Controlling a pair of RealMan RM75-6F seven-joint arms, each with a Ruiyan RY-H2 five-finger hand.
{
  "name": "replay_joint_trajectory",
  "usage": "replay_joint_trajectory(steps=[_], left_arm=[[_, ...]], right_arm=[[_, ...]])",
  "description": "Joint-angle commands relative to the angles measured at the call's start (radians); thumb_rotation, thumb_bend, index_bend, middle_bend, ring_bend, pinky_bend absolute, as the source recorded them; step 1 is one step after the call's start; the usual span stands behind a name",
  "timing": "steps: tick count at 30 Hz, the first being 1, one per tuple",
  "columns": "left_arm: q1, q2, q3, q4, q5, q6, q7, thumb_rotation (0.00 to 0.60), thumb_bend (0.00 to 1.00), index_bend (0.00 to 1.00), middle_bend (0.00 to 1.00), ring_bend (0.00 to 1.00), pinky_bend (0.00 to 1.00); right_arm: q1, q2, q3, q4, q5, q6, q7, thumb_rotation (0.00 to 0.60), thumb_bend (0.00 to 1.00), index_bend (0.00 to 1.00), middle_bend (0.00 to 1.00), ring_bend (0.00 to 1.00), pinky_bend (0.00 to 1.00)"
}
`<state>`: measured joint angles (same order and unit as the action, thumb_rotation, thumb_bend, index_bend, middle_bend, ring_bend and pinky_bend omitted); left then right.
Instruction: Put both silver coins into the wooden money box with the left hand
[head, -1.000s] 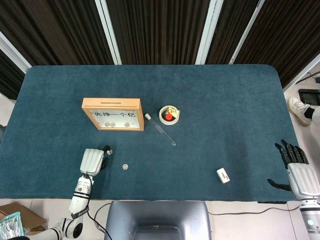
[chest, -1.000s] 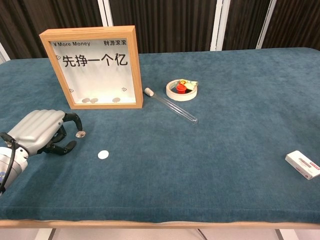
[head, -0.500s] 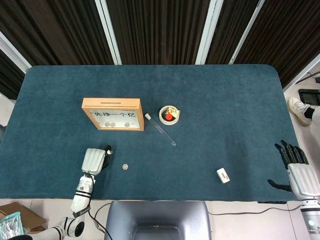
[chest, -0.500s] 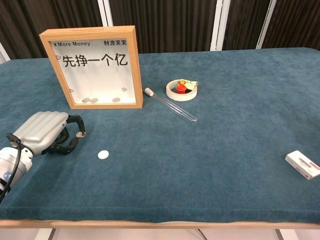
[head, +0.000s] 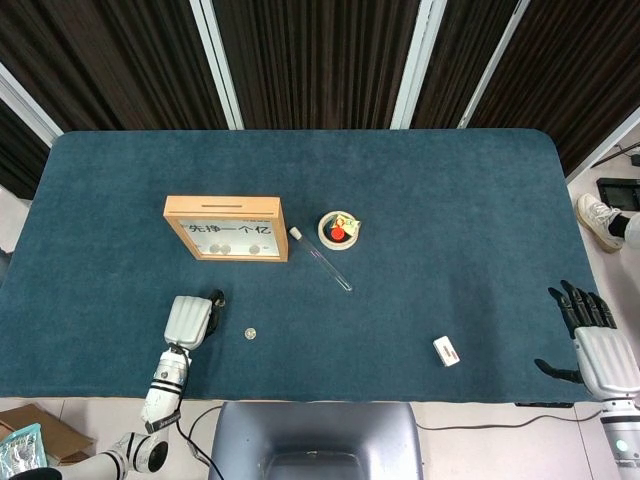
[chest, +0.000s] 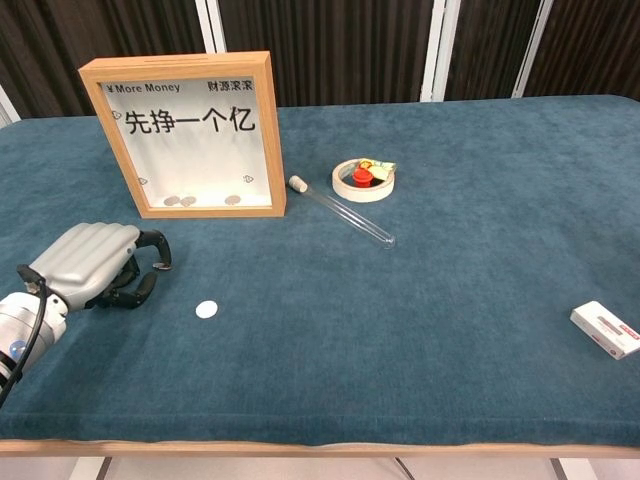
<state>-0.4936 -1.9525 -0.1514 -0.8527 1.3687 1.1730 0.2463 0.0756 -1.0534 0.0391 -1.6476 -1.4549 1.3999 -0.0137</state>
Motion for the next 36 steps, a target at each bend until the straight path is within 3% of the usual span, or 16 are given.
replay_joint_trajectory(steps=[1,11,21,36], left_arm=[[-0.003,0.013,0.000,-0.023,-0.003,-0.001,0.015,0.600,0.35,0.44,1.00,1.00,1.00],[-0.009,0.035,-0.009,-0.062,-0.026,-0.017,0.049,0.600,0.35,0.45,1.00,1.00,1.00],[-0.016,0.025,-0.012,-0.036,-0.025,-0.006,0.018,0.600,0.34,0.53,1.00,1.00,1.00],[-0.024,0.010,-0.015,-0.002,-0.007,0.030,-0.032,0.600,0.34,0.54,1.00,1.00,1.00]], right_arm=[[-0.001,0.001,0.000,0.000,0.000,0.001,0.002,0.600,0.11,0.00,0.00,0.00,0.00],[-0.003,0.003,-0.001,0.000,-0.005,0.006,0.006,0.600,0.11,0.00,0.00,0.00,0.00],[-0.001,0.002,-0.002,0.000,-0.003,0.001,-0.001,0.600,0.11,0.00,0.00,0.00,0.00],[-0.002,0.004,-0.003,-0.002,-0.002,-0.001,-0.003,0.600,0.11,0.00,0.00,0.00,0.00]])
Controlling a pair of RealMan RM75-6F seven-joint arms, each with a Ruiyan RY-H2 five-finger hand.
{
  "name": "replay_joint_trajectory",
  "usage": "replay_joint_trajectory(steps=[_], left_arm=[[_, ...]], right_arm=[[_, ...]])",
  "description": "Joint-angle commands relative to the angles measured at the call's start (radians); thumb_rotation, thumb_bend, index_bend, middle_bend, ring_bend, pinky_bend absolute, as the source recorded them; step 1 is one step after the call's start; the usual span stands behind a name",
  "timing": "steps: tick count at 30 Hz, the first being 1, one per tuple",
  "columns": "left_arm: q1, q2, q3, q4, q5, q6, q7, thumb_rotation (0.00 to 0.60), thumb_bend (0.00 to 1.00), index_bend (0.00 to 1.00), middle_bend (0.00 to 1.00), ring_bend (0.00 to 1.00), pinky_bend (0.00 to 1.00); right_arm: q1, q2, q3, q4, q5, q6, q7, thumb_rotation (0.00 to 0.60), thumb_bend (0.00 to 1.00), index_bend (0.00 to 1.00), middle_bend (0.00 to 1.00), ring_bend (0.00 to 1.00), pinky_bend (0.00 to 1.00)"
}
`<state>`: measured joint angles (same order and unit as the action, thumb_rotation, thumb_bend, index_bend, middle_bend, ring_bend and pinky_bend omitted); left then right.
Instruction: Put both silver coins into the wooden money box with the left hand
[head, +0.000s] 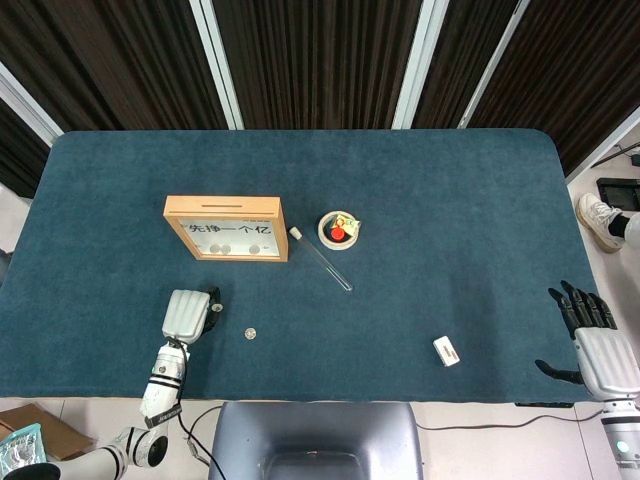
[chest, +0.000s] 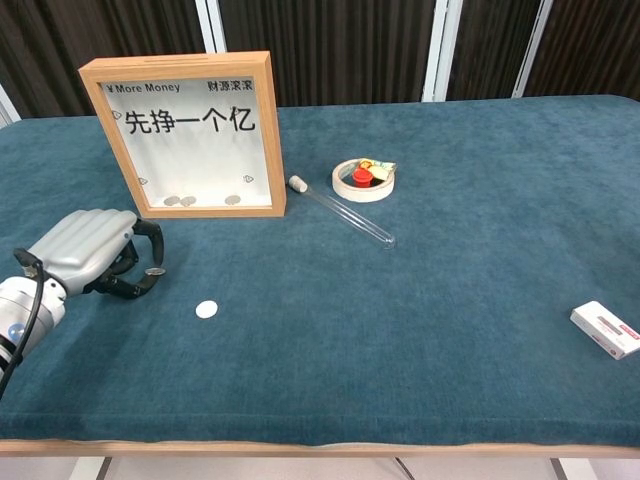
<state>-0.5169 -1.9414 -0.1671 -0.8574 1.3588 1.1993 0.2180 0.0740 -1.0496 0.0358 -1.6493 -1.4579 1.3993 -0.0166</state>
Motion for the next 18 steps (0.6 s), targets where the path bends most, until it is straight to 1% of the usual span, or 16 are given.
replay_joint_trajectory(steps=[1,12,18], left_arm=[[0.000,-0.001,0.001,0.003,0.004,0.007,-0.007,0.600,0.34,0.54,1.00,1.00,1.00],[-0.002,-0.002,0.005,0.011,0.011,0.013,-0.028,0.600,0.35,0.55,1.00,1.00,1.00],[-0.008,-0.010,0.011,0.038,0.023,0.014,-0.058,0.600,0.41,0.59,1.00,1.00,1.00]], right_arm=[[0.000,0.000,0.001,0.000,0.002,-0.001,-0.001,0.600,0.11,0.00,0.00,0.00,0.00],[0.002,0.000,0.000,-0.001,0.003,-0.004,-0.003,0.600,0.11,0.00,0.00,0.00,0.00],[0.001,0.003,0.006,-0.007,0.026,-0.010,-0.010,0.600,0.11,0.00,0.00,0.00,0.00]])
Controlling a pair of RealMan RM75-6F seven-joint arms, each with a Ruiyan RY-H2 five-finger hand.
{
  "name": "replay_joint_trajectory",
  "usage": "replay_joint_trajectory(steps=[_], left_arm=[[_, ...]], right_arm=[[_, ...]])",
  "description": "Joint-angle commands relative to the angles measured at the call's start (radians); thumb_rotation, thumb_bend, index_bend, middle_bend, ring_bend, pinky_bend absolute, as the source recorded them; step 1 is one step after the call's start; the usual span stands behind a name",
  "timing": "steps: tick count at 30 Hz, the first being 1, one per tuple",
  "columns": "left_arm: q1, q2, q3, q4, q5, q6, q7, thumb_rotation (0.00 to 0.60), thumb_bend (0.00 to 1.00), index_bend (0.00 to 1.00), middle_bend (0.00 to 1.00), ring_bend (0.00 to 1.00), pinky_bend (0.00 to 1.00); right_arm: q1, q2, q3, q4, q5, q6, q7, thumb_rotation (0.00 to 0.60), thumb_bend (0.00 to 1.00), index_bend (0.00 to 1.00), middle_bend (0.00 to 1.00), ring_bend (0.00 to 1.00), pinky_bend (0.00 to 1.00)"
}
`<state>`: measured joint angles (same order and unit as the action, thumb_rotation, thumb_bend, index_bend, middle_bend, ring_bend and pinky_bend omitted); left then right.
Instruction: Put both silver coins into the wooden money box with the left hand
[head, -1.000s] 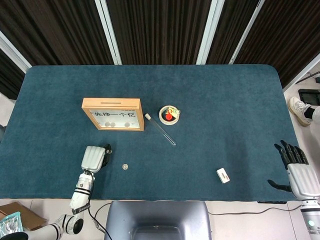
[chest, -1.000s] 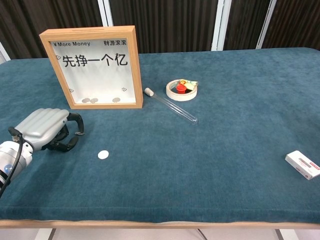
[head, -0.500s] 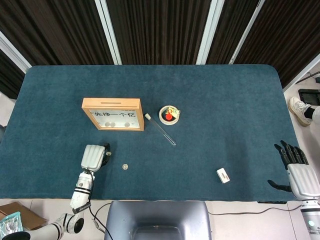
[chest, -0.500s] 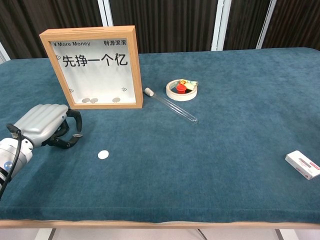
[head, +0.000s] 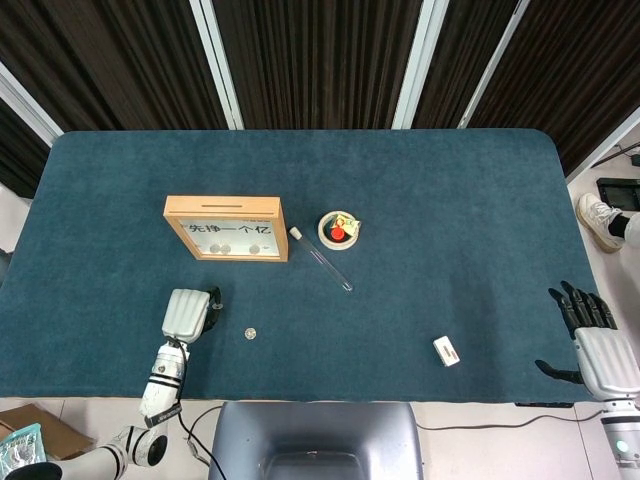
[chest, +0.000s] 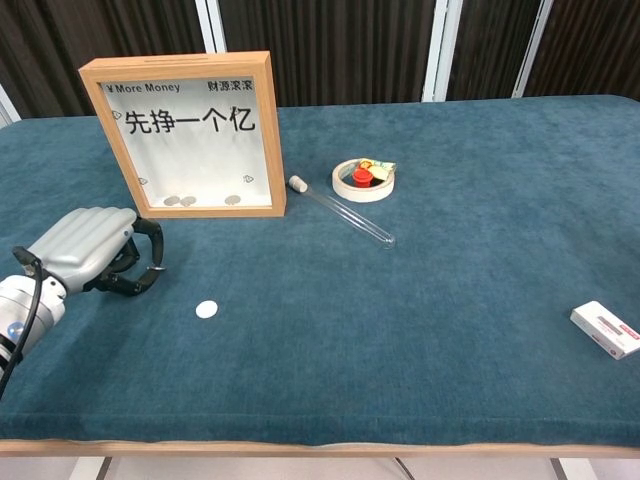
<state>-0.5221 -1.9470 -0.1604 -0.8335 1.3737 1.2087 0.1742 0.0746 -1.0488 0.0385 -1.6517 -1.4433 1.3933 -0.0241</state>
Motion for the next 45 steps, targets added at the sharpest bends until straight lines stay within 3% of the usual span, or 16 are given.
replay_joint_trajectory(steps=[1,10,14,18,22,28,34,37,45], left_arm=[[-0.003,-0.007,0.006,0.021,0.011,0.005,-0.020,0.600,0.41,0.59,1.00,1.00,1.00],[-0.010,-0.026,0.011,0.062,0.036,0.034,-0.080,0.600,0.49,0.62,1.00,1.00,1.00],[-0.012,0.000,0.007,0.026,0.050,0.060,-0.090,0.600,0.50,0.63,1.00,1.00,1.00],[-0.020,0.094,-0.020,-0.106,0.067,0.105,-0.082,0.600,0.50,0.63,1.00,1.00,1.00],[-0.048,0.250,-0.094,-0.310,0.062,0.128,0.025,0.600,0.53,0.63,1.00,1.00,1.00],[-0.095,0.483,-0.255,-0.682,-0.113,-0.007,0.106,0.600,0.54,0.63,1.00,1.00,1.00],[-0.157,0.611,-0.372,-0.857,-0.294,-0.083,0.202,0.600,0.55,0.63,1.00,1.00,1.00],[-0.192,0.627,-0.400,-0.877,-0.377,-0.124,0.191,0.600,0.55,0.62,1.00,1.00,1.00],[-0.309,0.588,-0.394,-0.780,-0.544,-0.187,0.246,0.600,0.54,0.61,1.00,1.00,1.00]], right_arm=[[0.000,0.004,0.004,-0.006,0.012,-0.004,0.001,0.600,0.11,0.00,0.00,0.00,0.00],[-0.003,0.010,0.004,-0.007,0.011,0.000,0.010,0.600,0.11,0.00,0.00,0.00,0.00],[-0.004,0.011,0.004,-0.006,0.011,0.000,0.011,0.600,0.11,0.00,0.00,0.00,0.00],[-0.004,0.014,0.003,-0.007,0.009,-0.001,0.018,0.600,0.11,0.00,0.00,0.00,0.00],[-0.007,0.018,0.002,-0.009,0.002,0.005,0.030,0.600,0.11,0.00,0.00,0.00,0.00],[-0.011,0.027,0.001,-0.008,-0.006,0.012,0.053,0.600,0.11,0.00,0.00,0.00,0.00],[-0.008,0.033,0.004,-0.004,-0.005,0.007,0.075,0.600,0.11,0.00,0.00,0.00,0.00],[-0.007,0.034,0.005,-0.002,-0.001,0.003,0.078,0.600,0.11,0.00,0.00,0.00,0.00],[-0.011,0.040,0.006,-0.001,-0.004,0.011,0.093,0.600,0.11,0.00,0.00,0.00,0.00]])
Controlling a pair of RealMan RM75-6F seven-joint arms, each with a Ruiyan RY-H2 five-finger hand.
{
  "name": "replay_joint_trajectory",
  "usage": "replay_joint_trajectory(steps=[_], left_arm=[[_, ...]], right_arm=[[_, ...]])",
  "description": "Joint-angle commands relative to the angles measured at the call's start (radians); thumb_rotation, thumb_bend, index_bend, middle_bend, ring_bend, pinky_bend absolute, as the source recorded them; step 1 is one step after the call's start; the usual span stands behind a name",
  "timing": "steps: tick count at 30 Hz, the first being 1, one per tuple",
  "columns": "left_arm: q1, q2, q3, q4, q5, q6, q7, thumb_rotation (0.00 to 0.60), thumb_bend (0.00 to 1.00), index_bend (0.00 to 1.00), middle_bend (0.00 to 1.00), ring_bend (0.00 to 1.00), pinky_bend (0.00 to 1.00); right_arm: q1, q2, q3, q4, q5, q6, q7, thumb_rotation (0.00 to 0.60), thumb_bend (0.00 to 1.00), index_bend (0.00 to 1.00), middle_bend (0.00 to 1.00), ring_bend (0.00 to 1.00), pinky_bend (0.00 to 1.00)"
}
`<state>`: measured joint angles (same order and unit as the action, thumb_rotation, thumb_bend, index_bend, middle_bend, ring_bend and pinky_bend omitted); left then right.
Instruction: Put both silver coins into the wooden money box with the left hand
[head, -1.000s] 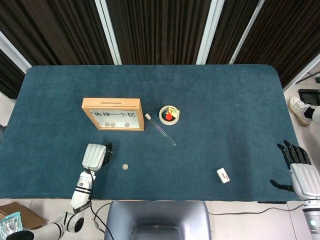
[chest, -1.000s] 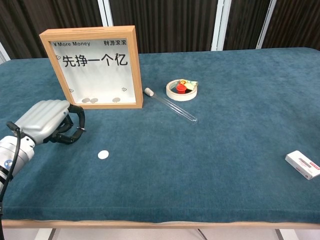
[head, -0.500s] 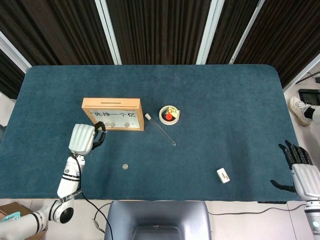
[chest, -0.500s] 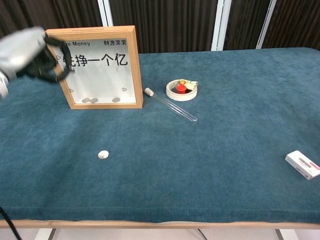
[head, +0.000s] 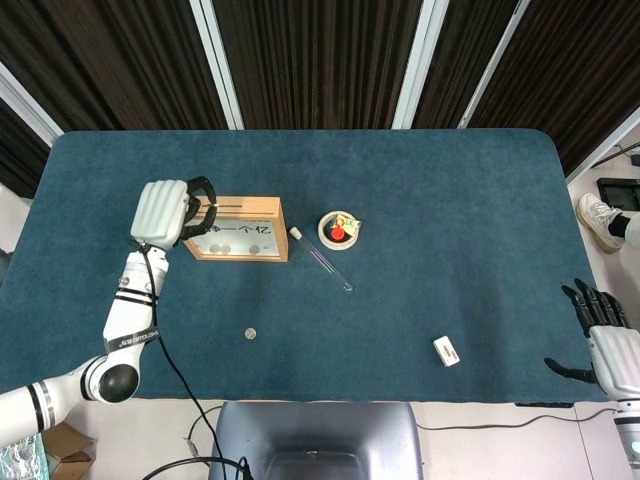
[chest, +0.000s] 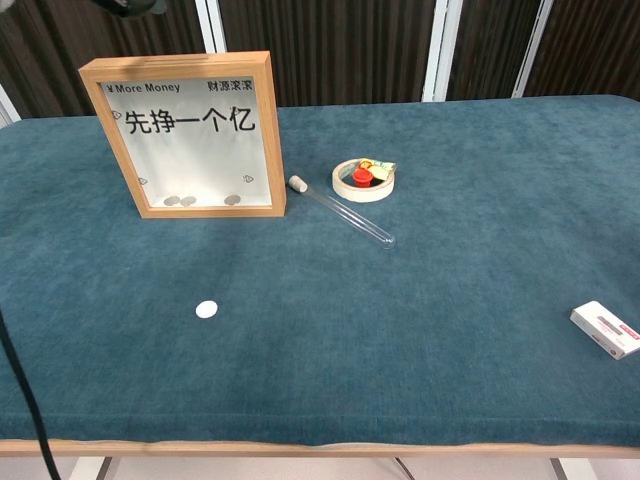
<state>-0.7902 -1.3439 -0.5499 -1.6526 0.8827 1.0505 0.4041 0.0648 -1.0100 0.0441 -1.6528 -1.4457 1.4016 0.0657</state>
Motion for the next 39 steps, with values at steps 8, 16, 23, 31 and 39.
replay_joint_trajectory(steps=[8,16,23,31,39], left_arm=[[-0.097,-0.036,0.023,0.128,-0.154,-0.064,0.006,0.600,0.53,0.61,1.00,1.00,1.00],[-0.124,-0.019,0.034,0.144,-0.220,-0.089,-0.017,0.600,0.53,0.61,1.00,1.00,1.00],[-0.136,-0.011,0.065,0.144,-0.234,-0.091,-0.025,0.600,0.53,0.61,1.00,1.00,1.00],[-0.154,-0.018,0.090,0.157,-0.245,-0.092,-0.038,0.600,0.52,0.61,1.00,1.00,1.00],[-0.172,-0.030,0.105,0.186,-0.256,-0.096,-0.052,0.600,0.52,0.61,1.00,1.00,1.00]], right_arm=[[-0.002,0.006,0.001,0.005,-0.001,0.001,0.020,0.600,0.11,0.00,0.00,0.00,0.00],[-0.006,0.009,0.003,0.006,-0.001,0.008,0.029,0.600,0.11,0.00,0.00,0.00,0.00],[-0.010,0.007,0.006,0.005,0.001,0.018,0.032,0.600,0.11,0.00,0.00,0.00,0.00],[-0.014,0.009,0.008,0.006,0.000,0.025,0.040,0.600,0.11,0.00,0.00,0.00,0.00],[-0.016,0.010,0.009,0.007,-0.001,0.027,0.042,0.600,0.11,0.00,0.00,0.00,0.00]])
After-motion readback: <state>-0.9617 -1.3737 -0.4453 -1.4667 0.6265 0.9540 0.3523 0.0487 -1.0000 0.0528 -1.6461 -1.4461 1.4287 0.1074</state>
